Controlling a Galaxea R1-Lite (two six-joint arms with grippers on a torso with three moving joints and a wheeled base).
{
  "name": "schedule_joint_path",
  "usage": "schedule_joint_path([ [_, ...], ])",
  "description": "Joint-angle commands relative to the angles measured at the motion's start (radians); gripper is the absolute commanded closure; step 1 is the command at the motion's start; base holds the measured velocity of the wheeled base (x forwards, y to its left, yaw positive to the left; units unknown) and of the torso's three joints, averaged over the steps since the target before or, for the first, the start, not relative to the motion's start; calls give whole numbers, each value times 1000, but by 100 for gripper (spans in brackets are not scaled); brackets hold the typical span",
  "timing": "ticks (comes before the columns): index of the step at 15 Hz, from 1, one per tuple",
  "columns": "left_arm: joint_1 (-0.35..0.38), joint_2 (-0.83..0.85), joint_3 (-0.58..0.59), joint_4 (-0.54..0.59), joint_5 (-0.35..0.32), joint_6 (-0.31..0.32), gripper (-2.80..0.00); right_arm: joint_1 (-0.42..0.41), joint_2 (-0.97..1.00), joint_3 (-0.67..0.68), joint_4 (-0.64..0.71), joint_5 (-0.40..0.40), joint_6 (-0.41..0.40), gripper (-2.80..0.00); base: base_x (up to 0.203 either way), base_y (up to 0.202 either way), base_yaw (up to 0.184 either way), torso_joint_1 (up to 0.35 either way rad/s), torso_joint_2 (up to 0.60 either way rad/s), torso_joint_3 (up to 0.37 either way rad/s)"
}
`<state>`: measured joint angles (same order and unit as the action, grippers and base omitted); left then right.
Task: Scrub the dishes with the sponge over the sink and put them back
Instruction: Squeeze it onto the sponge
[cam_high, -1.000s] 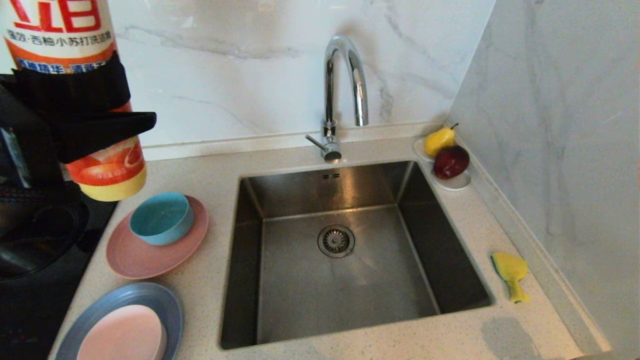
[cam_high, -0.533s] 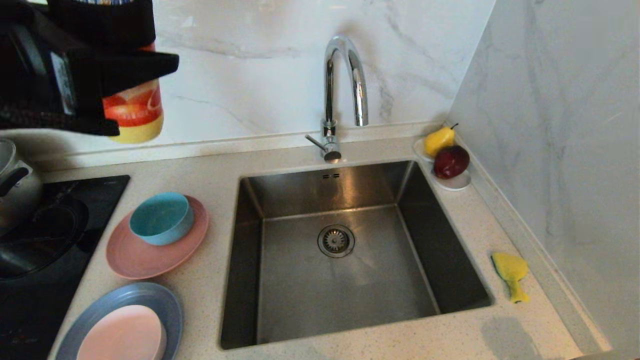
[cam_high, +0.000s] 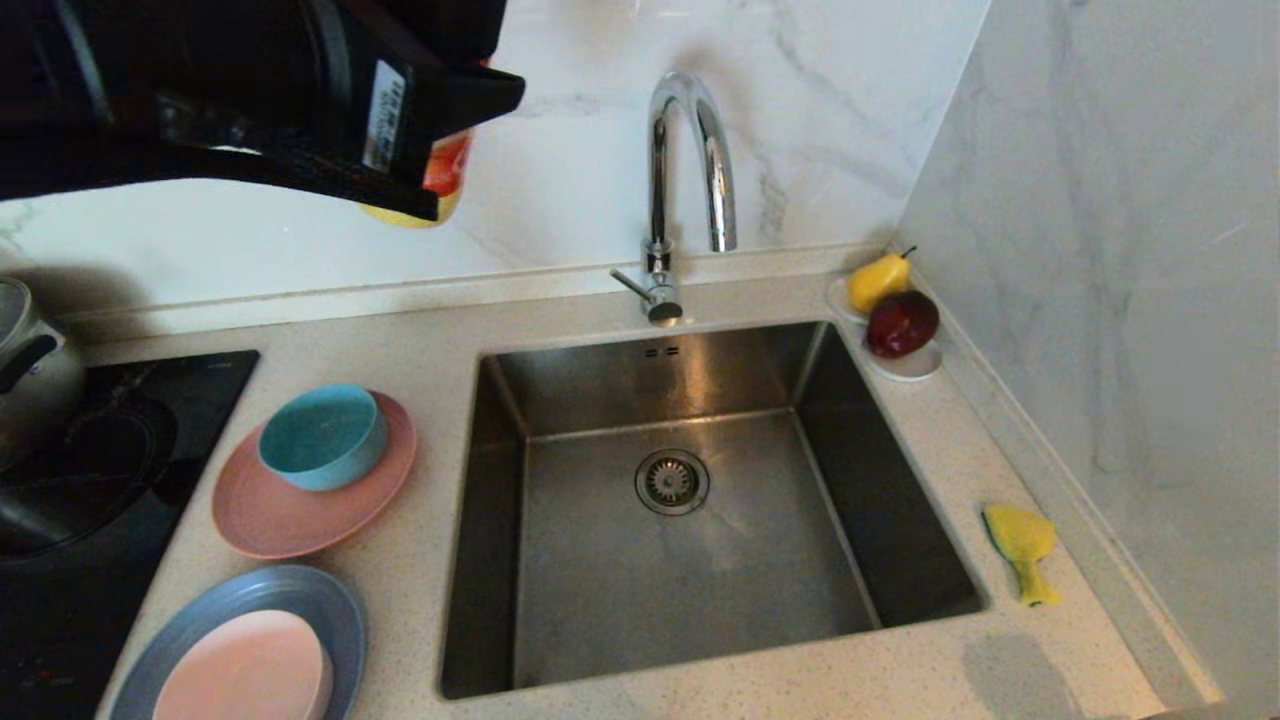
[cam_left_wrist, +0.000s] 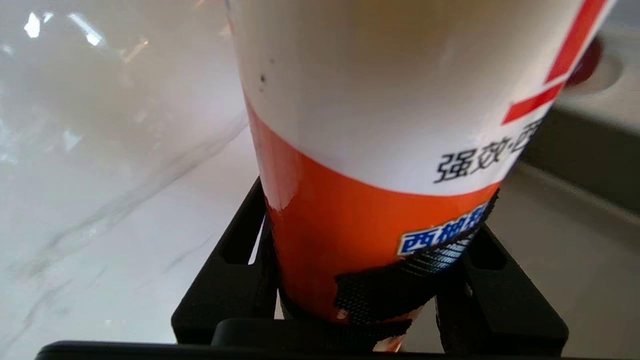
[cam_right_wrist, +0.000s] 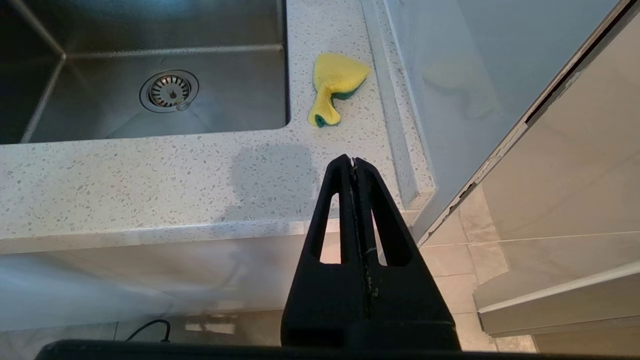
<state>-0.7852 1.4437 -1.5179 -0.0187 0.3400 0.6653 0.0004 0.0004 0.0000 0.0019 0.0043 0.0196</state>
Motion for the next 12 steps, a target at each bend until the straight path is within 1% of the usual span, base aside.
schedule_joint_path([
  [1,-62,105,-102,-3,35,5,0,1,-1,0,0,0,0,0,0,0,0,0,0,0],
  [3,-115,171,-213,-2,91,7,0,1,-2,0,1,0,0,0,0,0,0,0,0,0],
  [5,-173,241,-310,-1,131,16,0,0,-2,0,0,0,0,0,0,0,0,0,0,0],
  [7,-225,278,-340,-3,151,46,0,0,-2,0,0,0,0,0,0,0,0,0,0,0],
  [8,-250,292,-347,-5,162,50,0,1,-2,0,0,0,0,0,0,0,0,0,0,0],
  [10,-298,318,-352,-18,212,69,0,1,-2,0,1,0,0,0,0,0,0,0,0,0],
  [12,-325,358,-368,-91,226,87,0,1,-2,0,1,0,-1,0,0,0,0,0,0,0],
])
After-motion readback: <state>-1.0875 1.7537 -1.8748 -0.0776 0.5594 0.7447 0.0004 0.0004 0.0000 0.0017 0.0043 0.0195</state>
